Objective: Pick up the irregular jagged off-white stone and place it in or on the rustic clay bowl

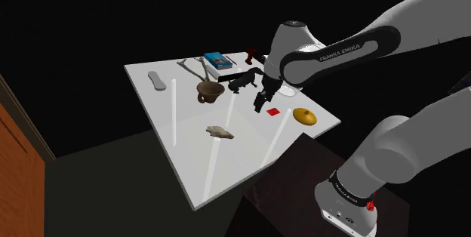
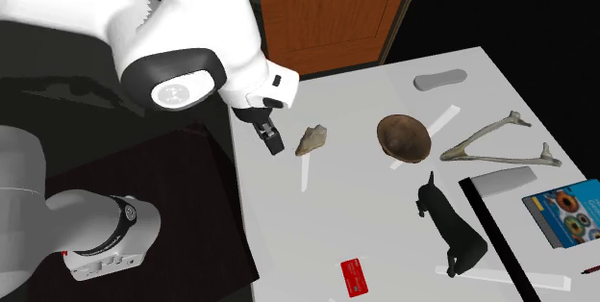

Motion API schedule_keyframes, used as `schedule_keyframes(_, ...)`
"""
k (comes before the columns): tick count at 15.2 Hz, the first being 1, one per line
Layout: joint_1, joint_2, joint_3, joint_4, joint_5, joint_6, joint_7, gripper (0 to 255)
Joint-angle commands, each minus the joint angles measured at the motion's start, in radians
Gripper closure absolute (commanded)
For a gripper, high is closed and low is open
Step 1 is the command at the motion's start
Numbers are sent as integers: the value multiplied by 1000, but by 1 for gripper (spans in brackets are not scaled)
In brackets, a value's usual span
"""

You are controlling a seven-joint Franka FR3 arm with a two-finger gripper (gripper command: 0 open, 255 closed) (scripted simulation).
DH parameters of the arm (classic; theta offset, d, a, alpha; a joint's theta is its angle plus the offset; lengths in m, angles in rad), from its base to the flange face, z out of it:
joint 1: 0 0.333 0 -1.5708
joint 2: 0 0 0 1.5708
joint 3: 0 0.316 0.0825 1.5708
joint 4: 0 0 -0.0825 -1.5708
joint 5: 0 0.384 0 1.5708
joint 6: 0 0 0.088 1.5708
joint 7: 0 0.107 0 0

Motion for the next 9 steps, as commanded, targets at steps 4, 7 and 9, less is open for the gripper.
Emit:
schedule_keyframes(4, -36, 213, 19, 50, -92, 223, 62, 0)
schedule_keyframes(7, -55, 345, 23, 100, -187, 334, 133, 0)
schedule_keyframes(9, -59, 432, 14, 144, -268, 395, 194, 0)
